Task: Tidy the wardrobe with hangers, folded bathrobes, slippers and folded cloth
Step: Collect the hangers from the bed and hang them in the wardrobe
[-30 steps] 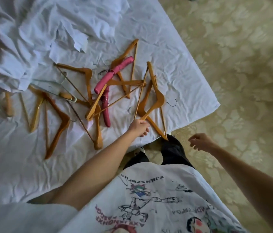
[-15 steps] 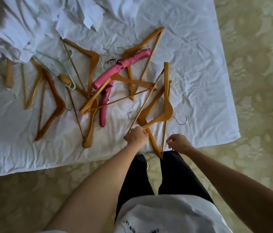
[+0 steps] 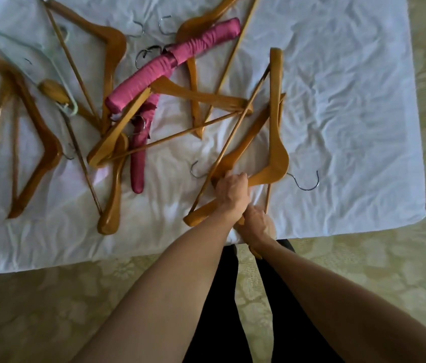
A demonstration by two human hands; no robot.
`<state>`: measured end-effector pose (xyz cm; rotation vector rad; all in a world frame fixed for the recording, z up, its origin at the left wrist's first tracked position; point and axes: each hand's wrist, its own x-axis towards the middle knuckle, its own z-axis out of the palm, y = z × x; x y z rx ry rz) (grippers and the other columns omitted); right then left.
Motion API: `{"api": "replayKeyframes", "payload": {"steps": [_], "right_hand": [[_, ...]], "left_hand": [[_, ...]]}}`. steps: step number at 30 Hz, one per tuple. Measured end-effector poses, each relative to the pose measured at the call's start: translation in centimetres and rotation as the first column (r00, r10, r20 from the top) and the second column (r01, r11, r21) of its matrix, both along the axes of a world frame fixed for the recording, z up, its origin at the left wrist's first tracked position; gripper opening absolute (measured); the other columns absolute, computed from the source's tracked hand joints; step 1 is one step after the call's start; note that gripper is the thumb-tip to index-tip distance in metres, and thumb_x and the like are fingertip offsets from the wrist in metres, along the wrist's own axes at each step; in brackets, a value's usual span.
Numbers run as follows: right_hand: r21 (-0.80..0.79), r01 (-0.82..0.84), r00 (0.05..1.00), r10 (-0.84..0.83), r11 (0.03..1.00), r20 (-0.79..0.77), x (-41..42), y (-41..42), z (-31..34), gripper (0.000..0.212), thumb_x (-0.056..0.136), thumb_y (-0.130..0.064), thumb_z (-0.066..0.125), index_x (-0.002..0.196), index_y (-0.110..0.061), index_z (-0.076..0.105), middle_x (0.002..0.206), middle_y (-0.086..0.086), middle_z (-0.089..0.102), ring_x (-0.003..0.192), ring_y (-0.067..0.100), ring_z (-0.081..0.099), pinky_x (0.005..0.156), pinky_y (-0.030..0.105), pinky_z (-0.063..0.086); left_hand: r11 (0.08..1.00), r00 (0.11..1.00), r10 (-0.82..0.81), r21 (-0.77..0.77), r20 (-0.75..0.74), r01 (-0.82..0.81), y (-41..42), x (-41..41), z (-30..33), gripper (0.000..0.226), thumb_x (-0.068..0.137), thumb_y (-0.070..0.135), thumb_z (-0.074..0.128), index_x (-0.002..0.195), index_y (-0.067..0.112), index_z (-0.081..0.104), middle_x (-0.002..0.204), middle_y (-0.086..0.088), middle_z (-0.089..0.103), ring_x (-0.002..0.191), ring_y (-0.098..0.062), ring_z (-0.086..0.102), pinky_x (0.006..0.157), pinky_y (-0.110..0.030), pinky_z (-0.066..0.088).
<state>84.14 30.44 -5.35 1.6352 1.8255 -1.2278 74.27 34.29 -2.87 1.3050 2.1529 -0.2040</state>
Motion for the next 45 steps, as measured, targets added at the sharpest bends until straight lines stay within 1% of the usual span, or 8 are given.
{"api": "replayKeyframes", "payload": {"steps": [5, 11, 15, 22, 26, 30, 33, 45], "right_hand": [[-0.029, -0.277, 0.953, 0.278, 0.961, 0.122, 0.4, 1.6, 2.9, 0.038, 0.086, -0.041, 0.06, 0.12, -0.023, 0.059, 0.11, 0.005, 0.069, 0.099, 0.029, 0.066, 0.076, 0.033, 0.051], [0.027, -0.208, 0.965, 0.201, 0.978, 0.168, 1.6, 3.8, 10.7, 0.033, 0.086, -0.046, 0.057, 0.104, -0.021, 0.069, 0.099, 0.003, 0.071, 0.093, 0.026, 0.068, 0.073, 0.032, 0.047], [0.114, -0.139, 0.988, 0.13, 0.984, 0.084, 1.7, 5.1, 18.0, 0.026, 0.088, -0.046, 0.057, 0.086, -0.022, 0.068, 0.076, -0.001, 0.067, 0.072, 0.022, 0.067, 0.068, 0.035, 0.057], [0.266, 0.084, 0.95, 0.003, 0.96, -0.312, -0.5, 5.7, 29.7, 0.023, 0.091, -0.036, 0.064, 0.08, -0.016, 0.064, 0.066, 0.004, 0.067, 0.06, 0.018, 0.064, 0.055, 0.031, 0.049], [0.211, 0.034, 0.848, 0.084, 0.977, -0.523, -2.3, 5.7, 34.8, 0.014, 0.093, -0.027, 0.065, 0.085, -0.016, 0.065, 0.067, 0.003, 0.066, 0.056, 0.009, 0.059, 0.054, 0.021, 0.044], [0.165, -0.116, 0.722, 0.197, 0.979, -0.663, -4.9, 5.7, 37.8, 0.014, 0.093, -0.022, 0.066, 0.083, -0.012, 0.067, 0.065, 0.001, 0.062, 0.059, 0.011, 0.059, 0.058, 0.028, 0.047], [0.107, -0.249, 0.64, 0.246, 0.963, -0.728, -7.4, 4.7, 39.8, 0.022, 0.095, -0.023, 0.064, 0.082, -0.007, 0.066, 0.065, 0.001, 0.062, 0.06, 0.012, 0.058, 0.058, 0.027, 0.048], [0.062, -0.77, 0.301, 0.448, 0.635, -0.842, -14.1, -8.5, 43.4, 0.027, 0.095, -0.037, 0.06, 0.09, -0.01, 0.066, 0.073, 0.004, 0.068, 0.071, 0.025, 0.065, 0.07, 0.037, 0.053]], "left_hand": [[0.995, 0.997, 0.069, 0.075, 0.025, -0.071, -1.1, -1.2, 3.9, 0.026, 0.102, 0.035, 0.049, 0.117, 0.016, 0.059, 0.11, -0.009, 0.07, 0.103, -0.03, 0.068, 0.085, -0.041, 0.054], [0.955, 0.97, 0.221, 0.18, 0.101, -0.236, -3.2, -6.4, 12.4, 0.034, 0.101, 0.039, 0.047, 0.109, 0.009, 0.062, 0.1, -0.016, 0.07, 0.093, -0.036, 0.067, 0.078, -0.042, 0.053], [0.733, 0.748, 0.564, 0.204, 0.35, -0.648, -5.1, -8.9, 18.9, 0.041, 0.098, 0.044, 0.05, 0.088, 0.008, 0.065, 0.082, -0.009, 0.068, 0.078, -0.028, 0.065, 0.066, -0.039, 0.049], [0.33, 0.267, 0.61, 0.067, 0.746, -0.942, -9.2, -11.7, 29.2, 0.027, 0.093, 0.031, 0.062, 0.078, 0.009, 0.062, 0.057, -0.007, 0.062, 0.043, -0.016, 0.054, 0.045, -0.027, 0.044], [0.198, 0.151, 0.53, 0.052, 0.835, -0.979, -11.7, -12.3, 33.3, 0.029, 0.092, 0.03, 0.069, 0.095, 0.002, 0.071, 0.067, -0.009, 0.072, 0.052, -0.018, 0.064, 0.048, -0.025, 0.051], [0.085, 0.149, 0.545, 0.122, 0.825, -0.989, -14.1, -11.6, 36.3, 0.024, 0.093, 0.032, 0.068, 0.083, 0.012, 0.077, 0.068, -0.003, 0.075, 0.062, -0.018, 0.069, 0.058, -0.026, 0.055], [-0.023, 0.133, 0.563, 0.176, 0.815, -0.984, -16.6, -9.7, 37.8, 0.025, 0.095, 0.034, 0.066, 0.082, 0.015, 0.076, 0.065, 0.007, 0.074, 0.059, 0.0, 0.068, 0.052, -0.011, 0.047], [-0.472, -0.003, 0.653, 0.403, 0.758, -0.784, -31.6, -1.7, 42.1, 0.022, 0.093, 0.027, 0.07, 0.083, 0.008, 0.074, 0.072, -0.003, 0.074, 0.06, -0.008, 0.065, 0.062, -0.026, 0.053]]}}
